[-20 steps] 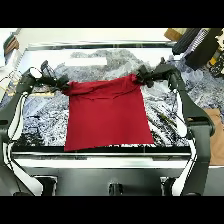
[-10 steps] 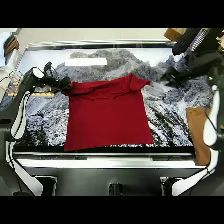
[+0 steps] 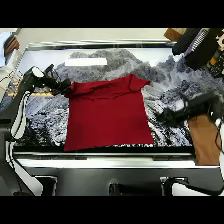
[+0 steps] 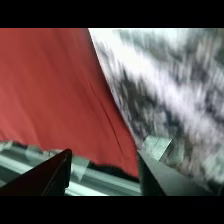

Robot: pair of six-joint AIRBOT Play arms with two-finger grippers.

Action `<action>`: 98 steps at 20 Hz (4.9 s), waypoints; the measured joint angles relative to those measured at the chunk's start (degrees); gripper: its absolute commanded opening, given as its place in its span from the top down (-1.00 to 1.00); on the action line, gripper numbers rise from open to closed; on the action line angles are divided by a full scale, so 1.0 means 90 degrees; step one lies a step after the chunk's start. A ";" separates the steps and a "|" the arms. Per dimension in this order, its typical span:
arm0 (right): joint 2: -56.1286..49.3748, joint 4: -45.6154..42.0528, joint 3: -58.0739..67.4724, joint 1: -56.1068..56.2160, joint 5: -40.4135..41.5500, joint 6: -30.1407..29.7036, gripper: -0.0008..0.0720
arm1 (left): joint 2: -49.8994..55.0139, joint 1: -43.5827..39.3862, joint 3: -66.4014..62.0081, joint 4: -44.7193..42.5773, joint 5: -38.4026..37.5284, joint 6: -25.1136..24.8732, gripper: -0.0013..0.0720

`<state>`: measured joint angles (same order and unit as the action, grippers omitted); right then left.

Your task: Fold the clothes and pants, and hang the long-sleeved shirts on hangers.

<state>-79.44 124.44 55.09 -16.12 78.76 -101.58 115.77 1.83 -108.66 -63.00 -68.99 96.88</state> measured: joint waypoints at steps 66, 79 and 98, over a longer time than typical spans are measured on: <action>0.0721 0.2132 -0.2144 0.2749 -0.2912 0.0952 -0.53 | 0.0046 -0.0170 0.0000 0.0005 -0.1251 -0.0022 0.93; 0.0597 0.2300 -0.2118 0.3582 -0.4284 0.1486 0.90 | -0.0019 -0.0155 0.0000 0.0000 -0.1243 -0.0036 0.93; 0.3830 -0.1943 0.5833 0.3628 -0.3903 0.3534 0.89 | -0.6307 0.2397 -0.0809 0.1894 0.1076 -0.0483 0.93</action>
<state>-44.97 106.96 107.59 16.53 43.64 -69.78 59.00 23.40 -115.94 -45.95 -59.31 92.53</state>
